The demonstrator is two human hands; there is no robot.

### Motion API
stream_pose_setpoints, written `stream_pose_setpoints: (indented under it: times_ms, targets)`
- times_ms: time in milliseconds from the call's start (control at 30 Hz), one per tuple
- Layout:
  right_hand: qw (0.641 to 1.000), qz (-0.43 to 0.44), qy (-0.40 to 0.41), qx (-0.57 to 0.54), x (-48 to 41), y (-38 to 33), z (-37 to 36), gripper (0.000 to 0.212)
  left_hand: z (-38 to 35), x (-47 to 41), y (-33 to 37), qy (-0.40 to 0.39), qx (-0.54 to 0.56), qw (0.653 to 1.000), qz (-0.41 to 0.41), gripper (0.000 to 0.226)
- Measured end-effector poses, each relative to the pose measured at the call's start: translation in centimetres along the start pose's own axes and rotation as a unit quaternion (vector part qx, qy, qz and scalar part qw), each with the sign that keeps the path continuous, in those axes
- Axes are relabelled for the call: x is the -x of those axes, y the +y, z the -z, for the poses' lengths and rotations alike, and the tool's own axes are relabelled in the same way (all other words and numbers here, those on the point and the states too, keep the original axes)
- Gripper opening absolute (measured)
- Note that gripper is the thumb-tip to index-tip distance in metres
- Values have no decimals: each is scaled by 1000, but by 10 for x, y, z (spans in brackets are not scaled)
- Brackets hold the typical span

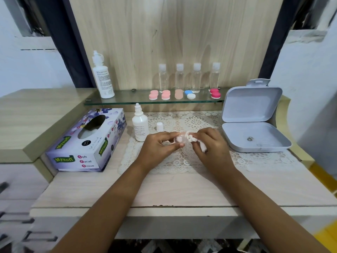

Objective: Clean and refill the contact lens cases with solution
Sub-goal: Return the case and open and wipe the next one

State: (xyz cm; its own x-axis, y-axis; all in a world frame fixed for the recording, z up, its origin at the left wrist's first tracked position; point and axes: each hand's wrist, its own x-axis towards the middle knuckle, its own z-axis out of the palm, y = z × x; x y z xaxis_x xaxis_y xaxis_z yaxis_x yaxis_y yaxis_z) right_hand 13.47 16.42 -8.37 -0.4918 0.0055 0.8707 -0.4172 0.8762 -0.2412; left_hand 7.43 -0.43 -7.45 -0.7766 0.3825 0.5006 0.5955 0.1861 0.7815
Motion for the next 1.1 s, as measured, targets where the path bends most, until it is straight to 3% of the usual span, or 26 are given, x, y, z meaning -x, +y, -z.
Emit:
stream_pose_setpoints:
  times_ms: [133,400,600,800,1000,1100]
  targets:
    - [1000,-11,16,6,-1,0,0,24,0,0,0,-2,-6,1000,-4,37]
    - [997,55,-56,-21,2,-3,-8,18,4,0,2,-22,-10,1000,-20,38]
    - [999,15,-30,23,-2,-2,-6,24,2,-1,-1,-14,-42,999,-15,40]
    - [996,61,-57,10,0,-10,-9,20,3,0,1,-38,-32,998,-39,33]
    - [999,21,-19,21,-2,-3,-9,22,1,-1,-1,-32,-46,998,-38,33]
    - [997,62,-51,3,1,-9,-11,19,1,-1,-3,-43,-48,997,-50,31]
